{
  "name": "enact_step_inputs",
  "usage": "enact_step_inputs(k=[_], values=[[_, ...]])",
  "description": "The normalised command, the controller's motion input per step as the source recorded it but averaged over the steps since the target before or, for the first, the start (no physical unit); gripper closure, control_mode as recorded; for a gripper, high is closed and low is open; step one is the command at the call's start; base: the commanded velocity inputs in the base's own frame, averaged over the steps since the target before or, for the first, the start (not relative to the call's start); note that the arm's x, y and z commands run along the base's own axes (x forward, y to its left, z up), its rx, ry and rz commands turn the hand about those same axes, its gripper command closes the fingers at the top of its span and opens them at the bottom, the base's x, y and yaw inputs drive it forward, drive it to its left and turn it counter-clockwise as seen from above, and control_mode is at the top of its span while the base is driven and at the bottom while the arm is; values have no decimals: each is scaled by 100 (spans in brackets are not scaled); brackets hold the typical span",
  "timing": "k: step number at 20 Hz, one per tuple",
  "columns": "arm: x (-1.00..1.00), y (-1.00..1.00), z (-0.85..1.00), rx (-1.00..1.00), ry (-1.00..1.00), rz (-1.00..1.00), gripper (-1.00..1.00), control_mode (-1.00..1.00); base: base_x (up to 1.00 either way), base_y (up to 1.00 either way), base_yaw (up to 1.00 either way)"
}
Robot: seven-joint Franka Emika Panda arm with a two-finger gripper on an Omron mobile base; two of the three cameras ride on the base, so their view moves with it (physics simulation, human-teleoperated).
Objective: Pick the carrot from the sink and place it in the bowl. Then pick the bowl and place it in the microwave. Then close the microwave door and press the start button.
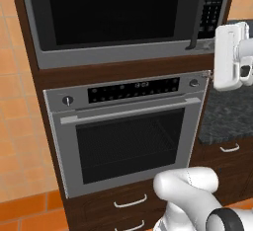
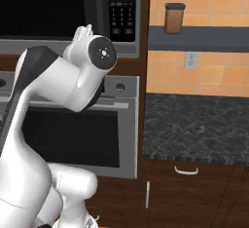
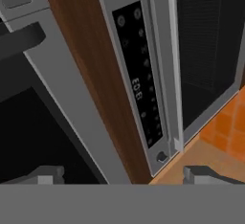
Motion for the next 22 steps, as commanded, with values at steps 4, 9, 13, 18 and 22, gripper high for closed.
enact_step_inputs(k=[4,9,13,18,22], values=[[7,-64,4,2,-2,0,-100,-100,0,0,0],[39,-29,6,1,0,0,-100,-100,0,0,0],[66,-17,1,0,1,0,-100,-100,0,0,0],[58,-14,0,0,1,0,-100,-100,0,0,0],[39,-24,2,0,1,0,-100,-100,0,0,0]])
